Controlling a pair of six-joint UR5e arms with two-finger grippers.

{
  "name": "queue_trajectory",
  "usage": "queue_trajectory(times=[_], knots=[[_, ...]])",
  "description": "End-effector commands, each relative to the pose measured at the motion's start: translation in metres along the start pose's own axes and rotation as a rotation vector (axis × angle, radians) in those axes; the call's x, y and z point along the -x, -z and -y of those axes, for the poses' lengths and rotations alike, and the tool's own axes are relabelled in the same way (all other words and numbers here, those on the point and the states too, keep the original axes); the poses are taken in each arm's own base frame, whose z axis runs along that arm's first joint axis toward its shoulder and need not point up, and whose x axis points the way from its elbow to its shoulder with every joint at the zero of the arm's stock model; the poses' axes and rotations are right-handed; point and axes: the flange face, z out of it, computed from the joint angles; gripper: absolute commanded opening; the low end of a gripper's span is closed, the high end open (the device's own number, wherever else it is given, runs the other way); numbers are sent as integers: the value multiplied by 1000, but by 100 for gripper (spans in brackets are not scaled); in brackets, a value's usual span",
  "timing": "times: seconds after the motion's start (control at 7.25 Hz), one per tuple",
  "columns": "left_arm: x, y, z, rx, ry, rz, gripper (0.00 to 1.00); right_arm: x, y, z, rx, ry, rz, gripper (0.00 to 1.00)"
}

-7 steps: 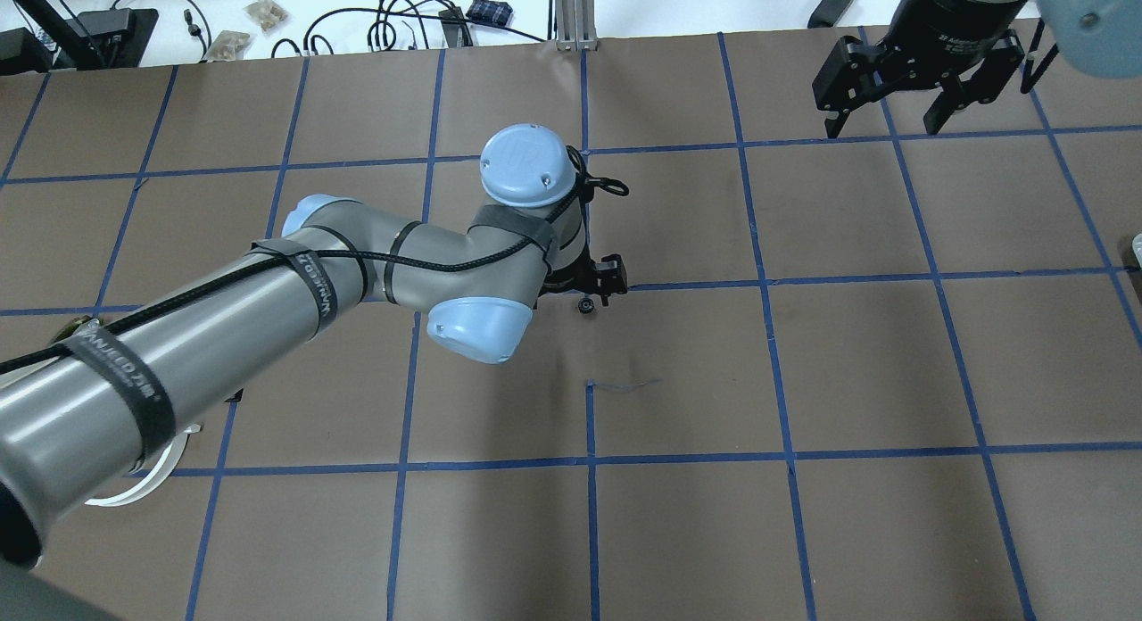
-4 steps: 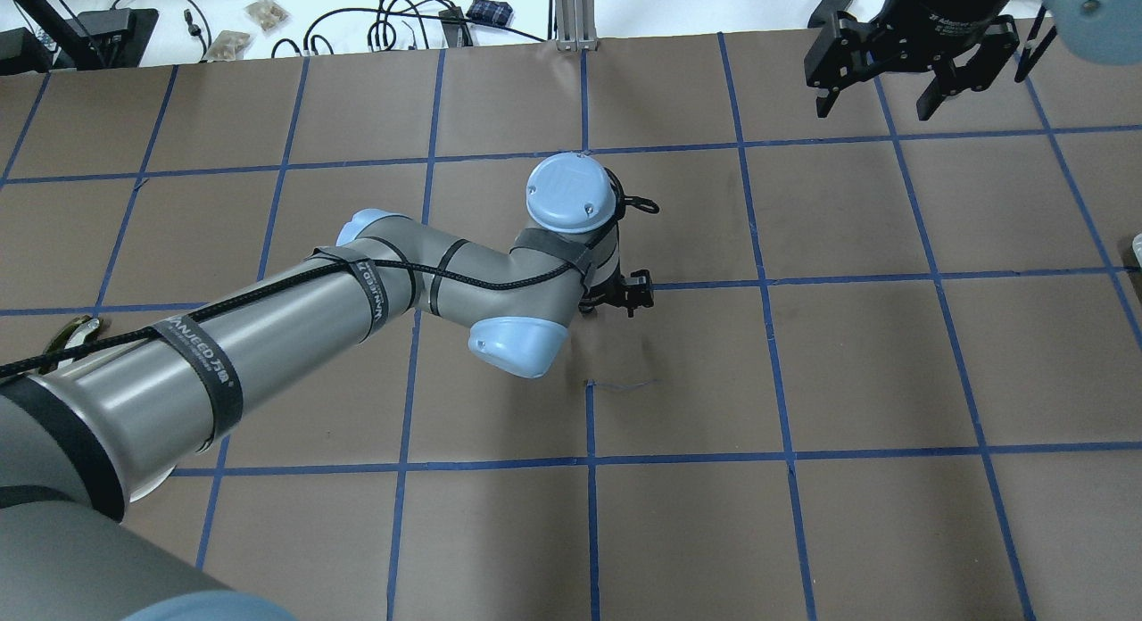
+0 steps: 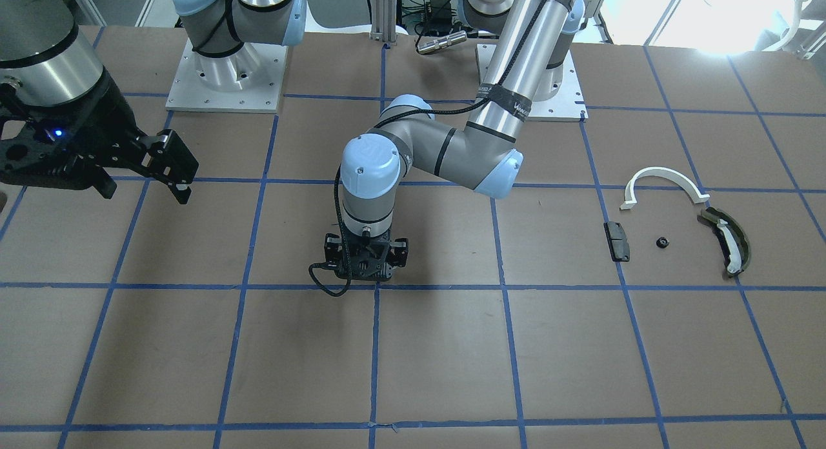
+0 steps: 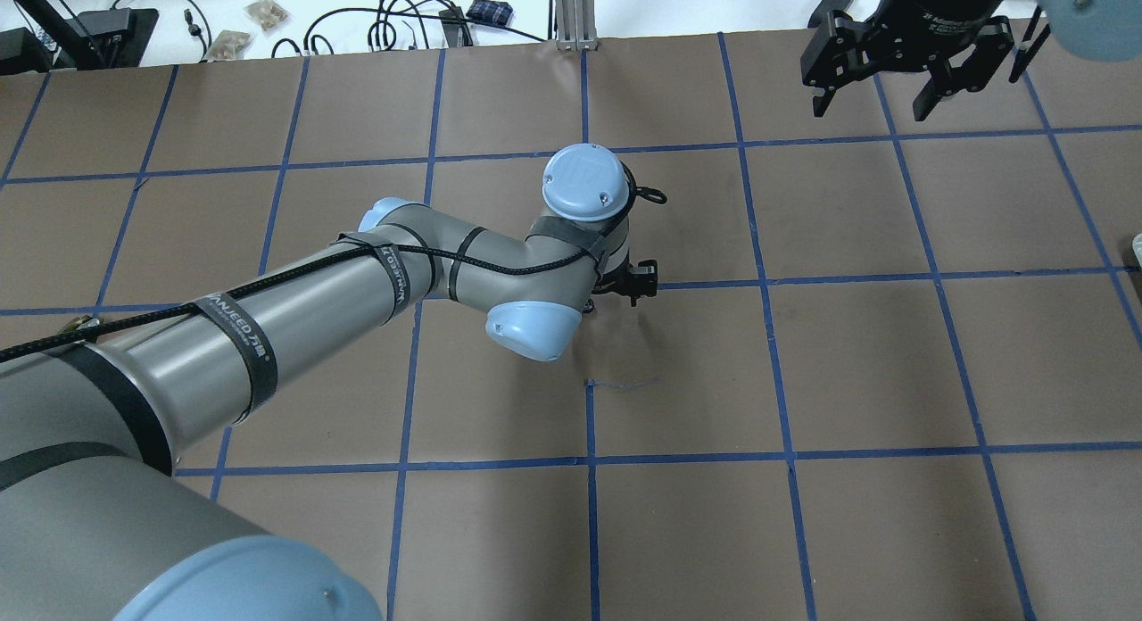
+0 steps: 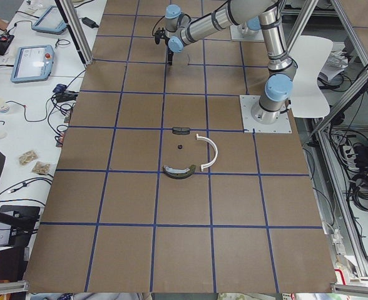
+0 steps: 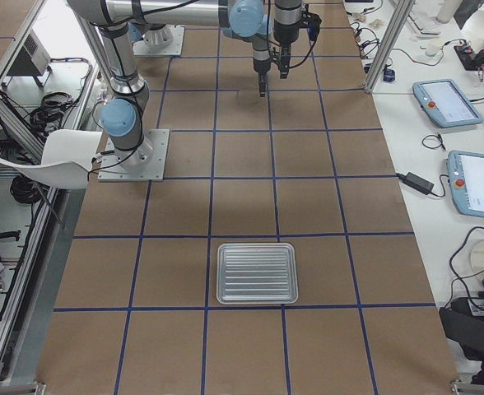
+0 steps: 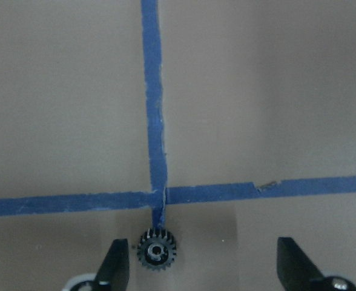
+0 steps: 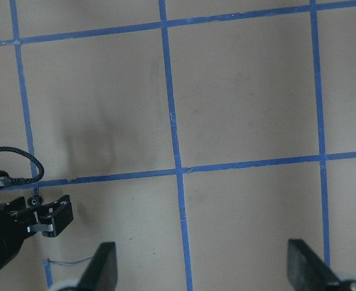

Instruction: Place bearing gear from tray to pile

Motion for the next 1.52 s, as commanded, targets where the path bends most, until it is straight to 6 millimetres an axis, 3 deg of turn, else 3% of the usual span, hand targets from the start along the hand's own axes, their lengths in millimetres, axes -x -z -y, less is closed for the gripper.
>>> queue_trajectory(times=[0.0,0.55,0.69,0.83,1.24,1.38], knots=[[0,0,2,-2,2,3,42,0,-1,0,3,0,0,100],[1,-4,0,8,4,7,39,0,-2,-1,4,5,0,100],[1,-4,0,9,4,7,56,0,-2,-1,6,5,0,100],[1,-5,0,11,4,8,62,0,-2,-1,6,5,0,100],[1,-6,0,13,4,9,62,0,-3,-1,7,6,0,100],[1,-5,1,11,4,8,52,0,-3,-1,7,6,0,100]])
